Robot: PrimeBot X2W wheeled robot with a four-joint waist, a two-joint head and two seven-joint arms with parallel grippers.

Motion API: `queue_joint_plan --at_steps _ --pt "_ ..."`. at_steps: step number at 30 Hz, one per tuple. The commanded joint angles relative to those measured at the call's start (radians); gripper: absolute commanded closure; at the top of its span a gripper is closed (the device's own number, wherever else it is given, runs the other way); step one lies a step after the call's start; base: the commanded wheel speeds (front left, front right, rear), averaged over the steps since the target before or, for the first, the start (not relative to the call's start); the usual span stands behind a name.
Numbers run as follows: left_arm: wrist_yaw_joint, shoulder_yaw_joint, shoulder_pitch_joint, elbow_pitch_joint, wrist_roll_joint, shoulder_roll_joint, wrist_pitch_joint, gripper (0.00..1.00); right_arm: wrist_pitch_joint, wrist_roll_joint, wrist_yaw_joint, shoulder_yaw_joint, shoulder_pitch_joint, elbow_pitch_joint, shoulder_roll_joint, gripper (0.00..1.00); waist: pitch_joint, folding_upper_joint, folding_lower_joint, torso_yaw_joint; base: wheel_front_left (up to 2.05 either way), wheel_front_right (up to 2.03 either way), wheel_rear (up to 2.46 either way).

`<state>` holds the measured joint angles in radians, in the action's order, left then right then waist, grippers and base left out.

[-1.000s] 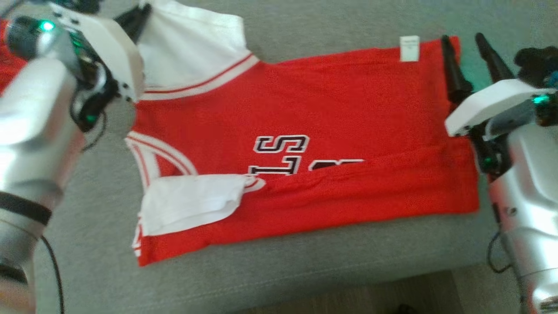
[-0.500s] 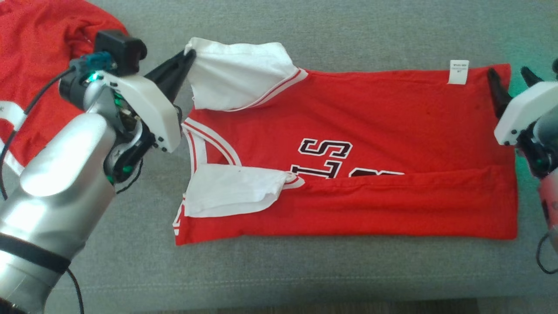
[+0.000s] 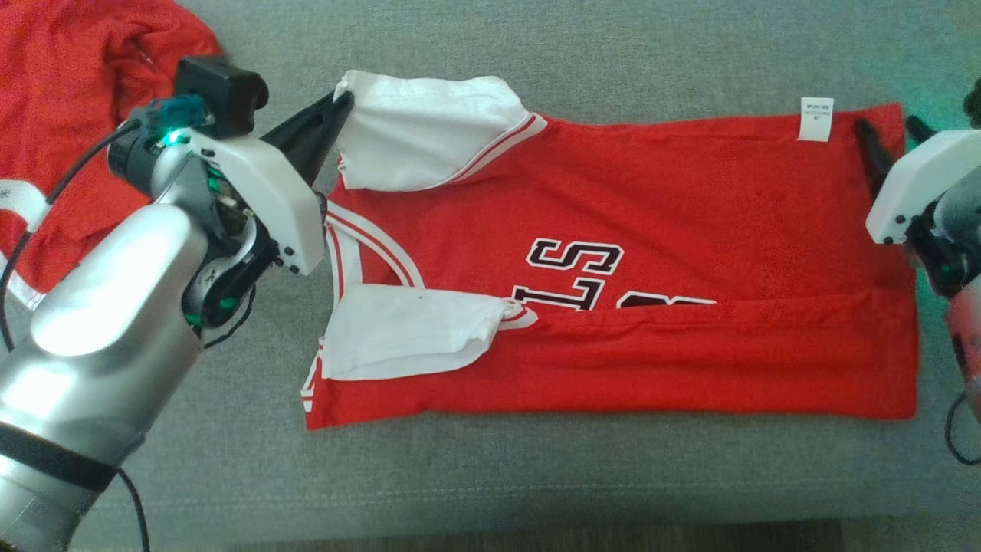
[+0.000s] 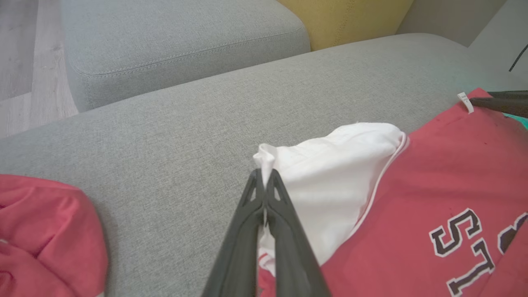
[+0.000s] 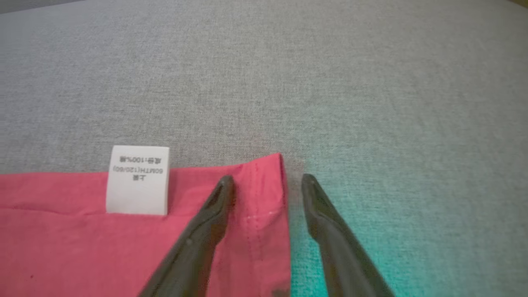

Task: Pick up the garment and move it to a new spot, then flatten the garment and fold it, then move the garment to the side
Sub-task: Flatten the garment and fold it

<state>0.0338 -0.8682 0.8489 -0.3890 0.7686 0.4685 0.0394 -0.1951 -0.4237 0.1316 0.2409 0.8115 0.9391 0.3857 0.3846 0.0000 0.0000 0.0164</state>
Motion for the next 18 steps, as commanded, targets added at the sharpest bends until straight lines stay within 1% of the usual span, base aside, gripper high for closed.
queue_joint_plan --at_steps 1,5,11,18 --pt "-0.012 0.039 0.031 0.029 0.004 0.048 0.003 1.0 -0.006 -0.018 -0.001 0.031 0.014 -0.011 0.01 1.0 -0.001 0.0 0.0 -0.002 0.0 0.0 0.0" --pt "-0.025 0.045 0.032 0.023 0.006 0.052 0.002 1.0 0.022 -0.035 -0.001 0.039 0.023 -0.003 0.021 1.0 -0.002 0.0 0.0 -0.003 0.0 0.0 0.0" --pt "-0.042 0.056 0.046 -0.005 0.009 0.056 0.004 1.0 0.115 -0.029 -0.001 0.031 0.062 0.026 0.029 1.0 -0.001 0.0 0.0 -0.004 0.0 0.0 0.0" --pt "-0.046 0.064 0.106 -0.056 0.001 0.038 0.0 1.0 0.217 -0.007 -0.001 0.018 0.123 0.064 0.022 1.0 0.018 0.0 0.0 -0.007 0.0 0.0 0.0"
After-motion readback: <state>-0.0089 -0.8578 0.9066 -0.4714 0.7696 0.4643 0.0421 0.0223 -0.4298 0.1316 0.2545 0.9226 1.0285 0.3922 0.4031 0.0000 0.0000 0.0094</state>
